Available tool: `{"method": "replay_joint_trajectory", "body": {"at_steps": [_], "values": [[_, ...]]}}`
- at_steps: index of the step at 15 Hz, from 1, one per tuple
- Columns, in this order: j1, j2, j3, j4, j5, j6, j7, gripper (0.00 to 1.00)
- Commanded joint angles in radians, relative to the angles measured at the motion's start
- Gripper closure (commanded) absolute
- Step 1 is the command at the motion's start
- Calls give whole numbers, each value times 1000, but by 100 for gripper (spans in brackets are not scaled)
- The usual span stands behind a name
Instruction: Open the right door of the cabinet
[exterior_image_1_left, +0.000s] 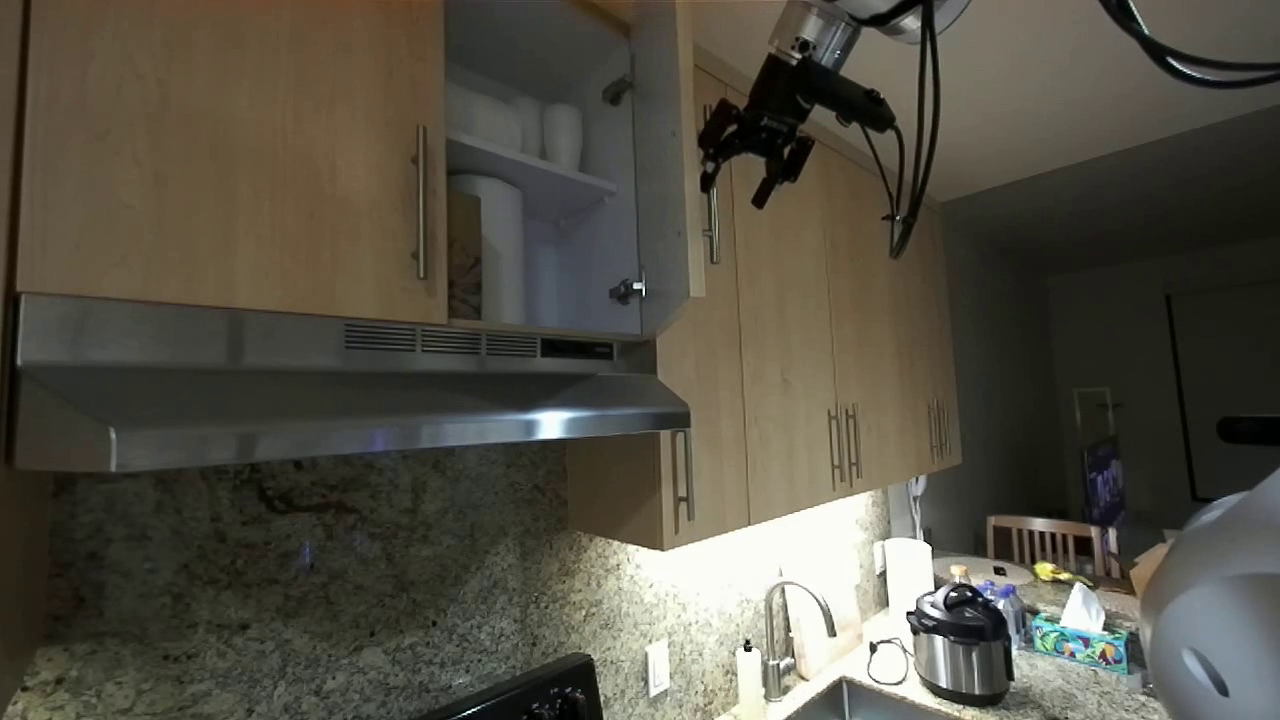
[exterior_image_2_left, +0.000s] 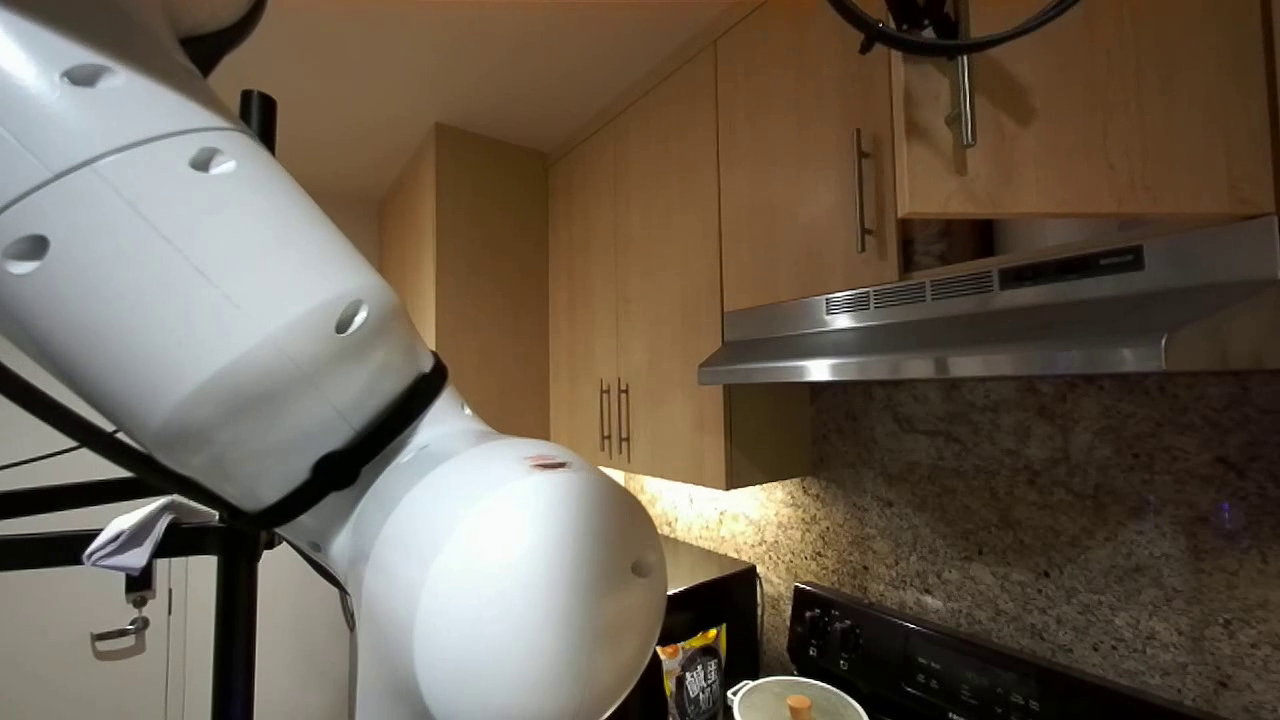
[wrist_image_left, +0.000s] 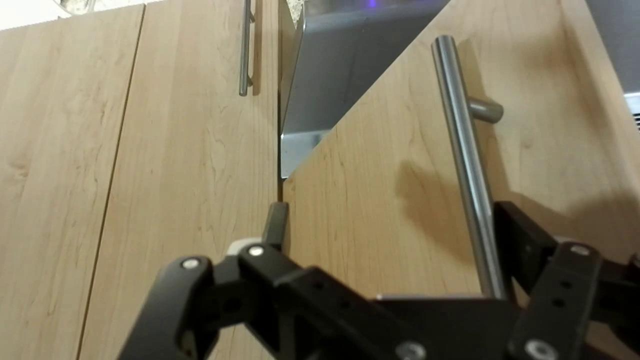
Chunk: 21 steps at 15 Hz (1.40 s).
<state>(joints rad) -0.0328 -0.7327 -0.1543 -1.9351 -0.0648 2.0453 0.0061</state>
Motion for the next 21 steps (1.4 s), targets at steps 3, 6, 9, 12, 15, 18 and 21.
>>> {"method": "replay_joint_trajectory", "body": {"at_steps": [3,6,9,12,15,18,21], "values": [[1,5,-57,14,24,-58,-129,0],[3,10,-83,27,31,-71,-170,0],[35,13,-132,43,57,-99,-251,0],[43,12,-170,59,66,-108,-312,0],[65,10,-213,74,85,-124,-379,0],[77,18,-247,92,102,-135,-419,0],[86,29,-274,113,111,-158,-455,0]]}}
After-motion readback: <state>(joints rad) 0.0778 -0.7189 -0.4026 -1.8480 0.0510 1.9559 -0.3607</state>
